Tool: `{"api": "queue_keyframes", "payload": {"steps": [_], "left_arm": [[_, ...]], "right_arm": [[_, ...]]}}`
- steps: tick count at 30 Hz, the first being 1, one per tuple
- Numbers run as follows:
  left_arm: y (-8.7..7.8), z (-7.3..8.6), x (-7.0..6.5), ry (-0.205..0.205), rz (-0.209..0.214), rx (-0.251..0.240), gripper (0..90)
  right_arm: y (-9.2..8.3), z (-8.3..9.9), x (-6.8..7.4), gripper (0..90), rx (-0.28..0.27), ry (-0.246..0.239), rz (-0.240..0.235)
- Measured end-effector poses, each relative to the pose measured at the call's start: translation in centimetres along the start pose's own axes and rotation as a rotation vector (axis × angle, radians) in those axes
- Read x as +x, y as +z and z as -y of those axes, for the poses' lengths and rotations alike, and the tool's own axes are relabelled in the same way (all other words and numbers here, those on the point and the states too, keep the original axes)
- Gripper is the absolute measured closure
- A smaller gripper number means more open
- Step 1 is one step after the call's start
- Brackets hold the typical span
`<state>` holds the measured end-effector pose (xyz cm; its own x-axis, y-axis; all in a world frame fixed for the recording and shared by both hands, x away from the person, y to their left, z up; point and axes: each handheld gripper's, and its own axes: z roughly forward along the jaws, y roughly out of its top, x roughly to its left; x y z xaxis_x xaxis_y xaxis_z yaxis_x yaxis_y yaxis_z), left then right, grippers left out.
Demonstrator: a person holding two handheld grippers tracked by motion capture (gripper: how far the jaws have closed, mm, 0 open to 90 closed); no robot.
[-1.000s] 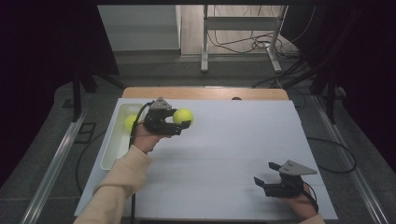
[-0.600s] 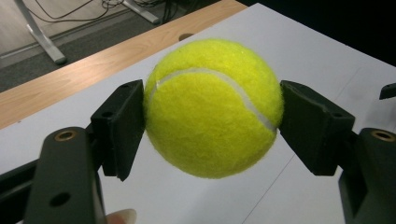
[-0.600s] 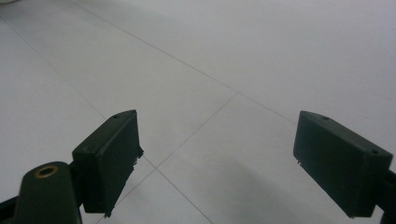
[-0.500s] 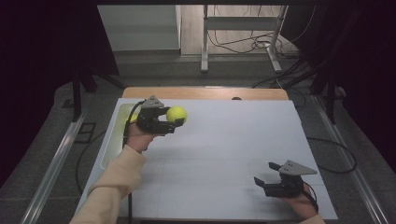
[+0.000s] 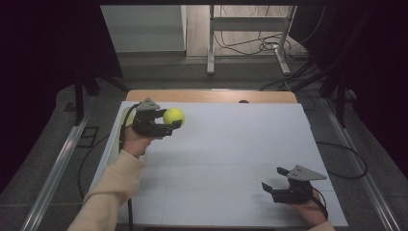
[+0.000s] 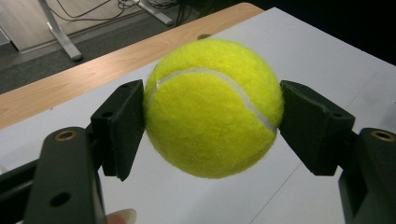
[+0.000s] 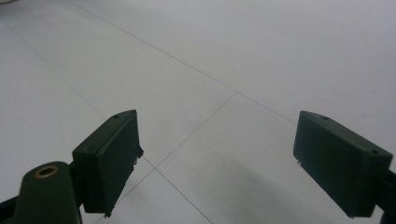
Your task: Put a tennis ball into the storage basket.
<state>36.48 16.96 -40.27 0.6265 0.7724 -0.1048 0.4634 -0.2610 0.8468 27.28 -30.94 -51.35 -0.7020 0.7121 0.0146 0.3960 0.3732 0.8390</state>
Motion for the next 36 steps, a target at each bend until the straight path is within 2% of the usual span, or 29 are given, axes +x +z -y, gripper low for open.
{"api": "queue_keyframes", "payload": {"steps": [16, 36], "left_arm": [[-1.6, 0.4, 1.4, -0.027, -0.048, -0.014, 26.7], [-3.5, 1.7, 3.1, -0.062, -0.096, -0.026, 26.7]], "right_arm": [[0.0, 0.0, 0.0, 15.2, 0.001, 0.001, 0.001], [0.0, 0.0, 0.0, 15.2, 0.003, 0.002, 0.002]]}}
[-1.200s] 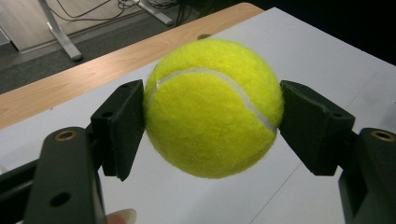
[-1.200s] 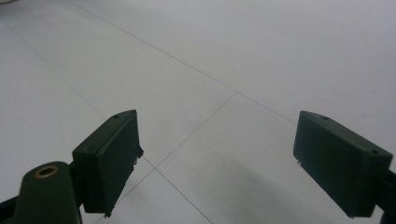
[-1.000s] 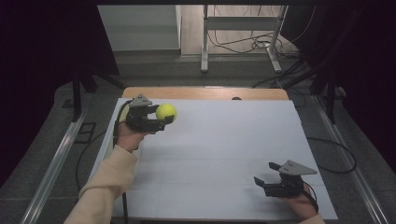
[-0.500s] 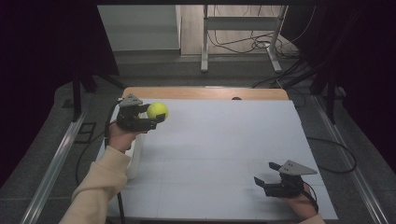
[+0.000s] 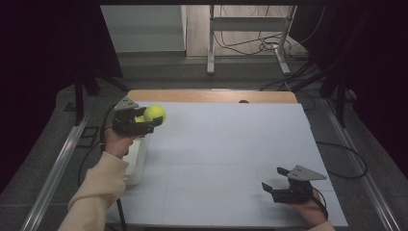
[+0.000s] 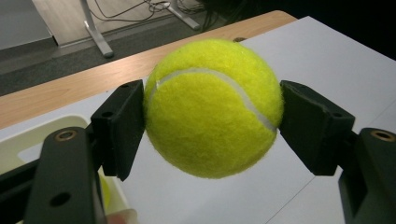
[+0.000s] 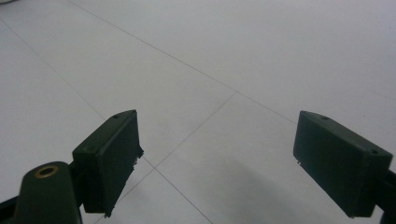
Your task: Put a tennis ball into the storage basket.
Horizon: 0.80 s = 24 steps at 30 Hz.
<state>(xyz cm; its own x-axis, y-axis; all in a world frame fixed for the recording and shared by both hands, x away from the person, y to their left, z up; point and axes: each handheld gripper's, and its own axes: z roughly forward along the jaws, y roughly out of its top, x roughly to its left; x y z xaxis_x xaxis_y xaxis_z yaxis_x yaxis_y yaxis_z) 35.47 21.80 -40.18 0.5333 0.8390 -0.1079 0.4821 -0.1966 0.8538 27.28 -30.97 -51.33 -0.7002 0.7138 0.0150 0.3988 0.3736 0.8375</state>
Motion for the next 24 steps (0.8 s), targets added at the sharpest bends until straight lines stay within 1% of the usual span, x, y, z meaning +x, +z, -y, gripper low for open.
{"api": "queue_keyframes", "payload": {"steps": [8, 15, 24], "left_arm": [[-0.7, 0.4, 0.7, -0.018, -0.016, -0.006, 26.6], [-1.2, 0.6, 1.1, -0.021, -0.029, -0.005, 26.7], [-1.9, 0.8, 1.8, -0.035, -0.052, -0.009, 26.6]], "right_arm": [[0.0, 0.0, 0.0, 15.2, 0.005, -0.002, 0.004], [0.0, 0.0, 0.0, 15.2, 0.002, -0.001, 0.000], [0.0, 0.0, 0.0, 15.2, 0.002, -0.001, 0.002]]}}
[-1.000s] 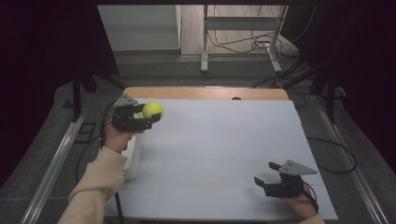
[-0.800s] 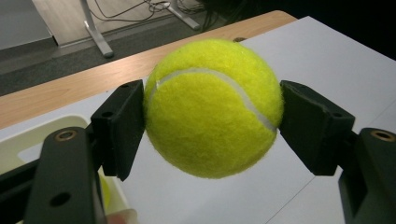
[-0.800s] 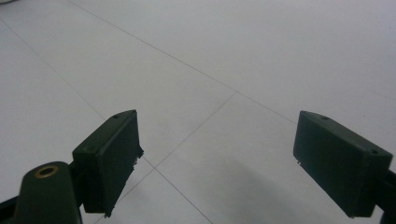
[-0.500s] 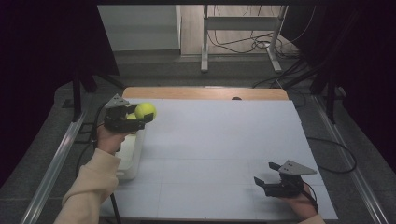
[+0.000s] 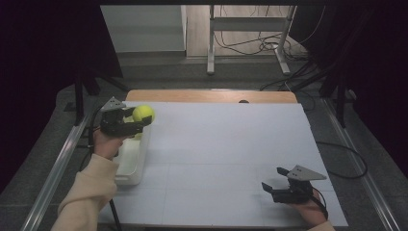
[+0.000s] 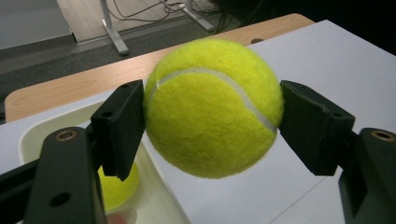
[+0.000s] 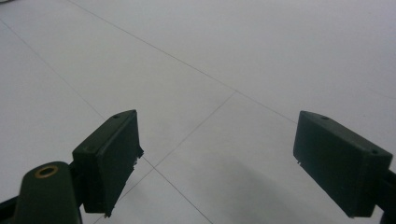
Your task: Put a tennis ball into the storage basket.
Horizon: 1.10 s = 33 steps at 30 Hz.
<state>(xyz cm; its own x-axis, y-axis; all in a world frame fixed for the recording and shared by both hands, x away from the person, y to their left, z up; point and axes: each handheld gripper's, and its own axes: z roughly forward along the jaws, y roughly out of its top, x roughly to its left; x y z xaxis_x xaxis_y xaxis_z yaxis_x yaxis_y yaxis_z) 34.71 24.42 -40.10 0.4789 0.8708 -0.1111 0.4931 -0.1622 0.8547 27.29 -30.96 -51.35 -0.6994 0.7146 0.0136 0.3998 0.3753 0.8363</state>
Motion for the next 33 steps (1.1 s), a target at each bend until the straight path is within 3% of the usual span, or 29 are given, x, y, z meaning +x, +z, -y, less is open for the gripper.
{"api": "queue_keyframes", "payload": {"steps": [19, 33], "left_arm": [[-1.2, 0.8, 2.3, -0.033, -0.067, 0.011, 26.6], [-0.2, 1.6, 3.7, -0.067, -0.094, 0.063, 26.6]], "right_arm": [[0.0, 0.0, 0.0, 15.3, 0.005, 0.004, 0.008], [0.1, 0.0, -0.1, 15.3, 0.008, 0.005, 0.010]]}}
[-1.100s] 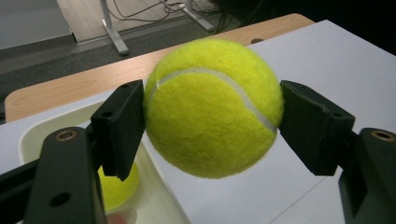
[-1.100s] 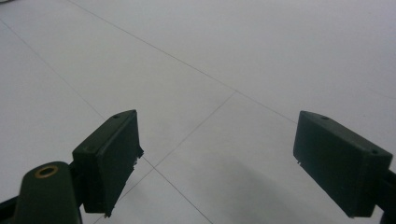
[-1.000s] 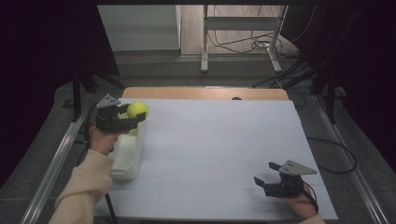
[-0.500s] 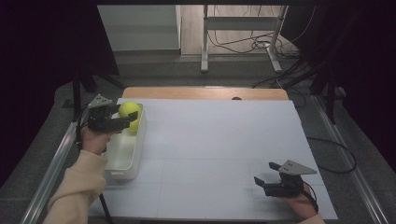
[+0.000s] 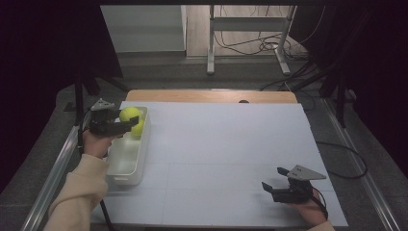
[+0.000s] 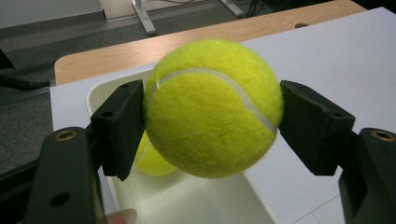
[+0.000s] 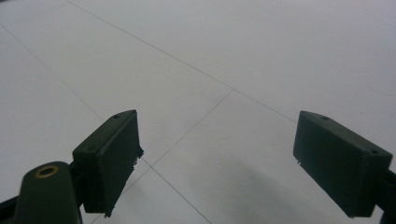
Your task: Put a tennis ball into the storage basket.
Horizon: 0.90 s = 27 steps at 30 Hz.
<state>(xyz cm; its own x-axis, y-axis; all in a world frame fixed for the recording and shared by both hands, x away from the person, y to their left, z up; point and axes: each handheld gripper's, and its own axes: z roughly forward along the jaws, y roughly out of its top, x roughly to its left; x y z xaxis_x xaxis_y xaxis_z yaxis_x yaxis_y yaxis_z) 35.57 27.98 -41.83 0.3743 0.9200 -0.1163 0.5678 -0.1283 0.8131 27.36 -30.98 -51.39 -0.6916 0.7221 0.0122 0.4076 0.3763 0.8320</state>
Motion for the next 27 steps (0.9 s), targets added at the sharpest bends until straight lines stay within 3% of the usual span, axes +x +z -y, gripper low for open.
{"api": "queue_keyframes", "payload": {"steps": [27], "left_arm": [[1.9, 1.4, 1.8, -0.028, -0.017, 0.136, 26.6]], "right_arm": [[0.0, 0.0, 0.0, 15.2, 0.002, -0.002, 0.000]]}}
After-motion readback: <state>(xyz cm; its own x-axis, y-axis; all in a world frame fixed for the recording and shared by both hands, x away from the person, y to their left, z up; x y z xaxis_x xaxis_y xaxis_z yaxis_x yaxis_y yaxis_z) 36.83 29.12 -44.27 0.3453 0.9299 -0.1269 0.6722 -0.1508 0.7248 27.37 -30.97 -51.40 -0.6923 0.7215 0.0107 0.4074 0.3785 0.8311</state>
